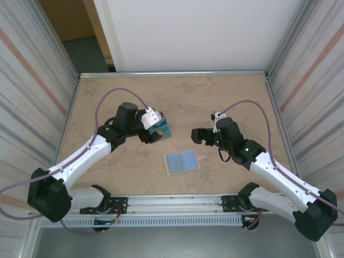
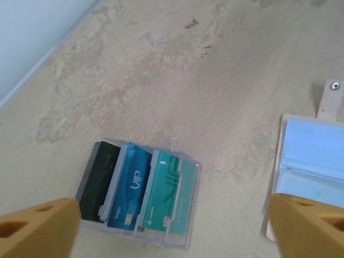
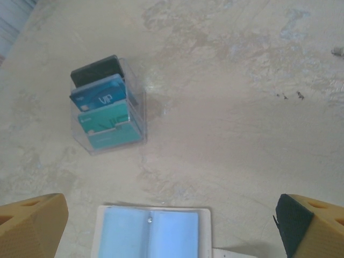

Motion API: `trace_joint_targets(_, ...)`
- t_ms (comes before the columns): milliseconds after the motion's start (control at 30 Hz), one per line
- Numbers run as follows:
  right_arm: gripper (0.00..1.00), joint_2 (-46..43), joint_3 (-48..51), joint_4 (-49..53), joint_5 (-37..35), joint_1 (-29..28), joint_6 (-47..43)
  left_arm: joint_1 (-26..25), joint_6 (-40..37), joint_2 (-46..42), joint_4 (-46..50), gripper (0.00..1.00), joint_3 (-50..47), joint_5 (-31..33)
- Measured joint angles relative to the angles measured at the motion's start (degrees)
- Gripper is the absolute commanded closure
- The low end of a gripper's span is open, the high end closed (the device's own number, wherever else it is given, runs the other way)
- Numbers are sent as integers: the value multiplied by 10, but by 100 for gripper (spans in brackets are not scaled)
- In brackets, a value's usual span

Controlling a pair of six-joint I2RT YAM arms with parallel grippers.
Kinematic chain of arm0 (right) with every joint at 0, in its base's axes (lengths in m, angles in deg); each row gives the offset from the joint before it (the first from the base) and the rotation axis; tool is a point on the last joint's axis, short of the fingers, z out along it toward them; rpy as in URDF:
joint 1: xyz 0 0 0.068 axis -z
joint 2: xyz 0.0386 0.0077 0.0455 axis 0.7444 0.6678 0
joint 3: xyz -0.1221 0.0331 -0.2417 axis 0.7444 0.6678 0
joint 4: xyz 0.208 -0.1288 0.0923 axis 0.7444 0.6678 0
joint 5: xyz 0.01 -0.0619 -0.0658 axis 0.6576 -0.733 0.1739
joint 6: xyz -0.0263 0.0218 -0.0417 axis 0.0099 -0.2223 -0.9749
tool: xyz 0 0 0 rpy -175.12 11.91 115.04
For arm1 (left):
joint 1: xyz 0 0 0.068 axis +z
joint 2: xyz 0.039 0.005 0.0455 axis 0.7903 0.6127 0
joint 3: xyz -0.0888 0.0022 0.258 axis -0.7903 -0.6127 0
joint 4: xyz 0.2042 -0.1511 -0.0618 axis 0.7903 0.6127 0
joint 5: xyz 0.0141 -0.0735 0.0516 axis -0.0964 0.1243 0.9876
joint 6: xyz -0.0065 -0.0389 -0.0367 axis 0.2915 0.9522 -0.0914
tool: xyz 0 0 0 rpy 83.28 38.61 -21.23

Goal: Take the credit cards out of the card holder

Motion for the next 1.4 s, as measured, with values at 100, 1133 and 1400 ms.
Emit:
trace_joint_targets(100, 1, 11, 0, 1, -11, -17, 11, -22, 37, -40, -8, 1, -28, 56)
trace_joint_targets(1133, 44, 362, -165, 89, -37, -230, 74, -104, 481, -297, 0, 1, -274, 355)
trace_joint_targets(1400, 51, 407, -166, 100, 1, -233, 93, -104, 492, -280, 0, 1, -274, 375)
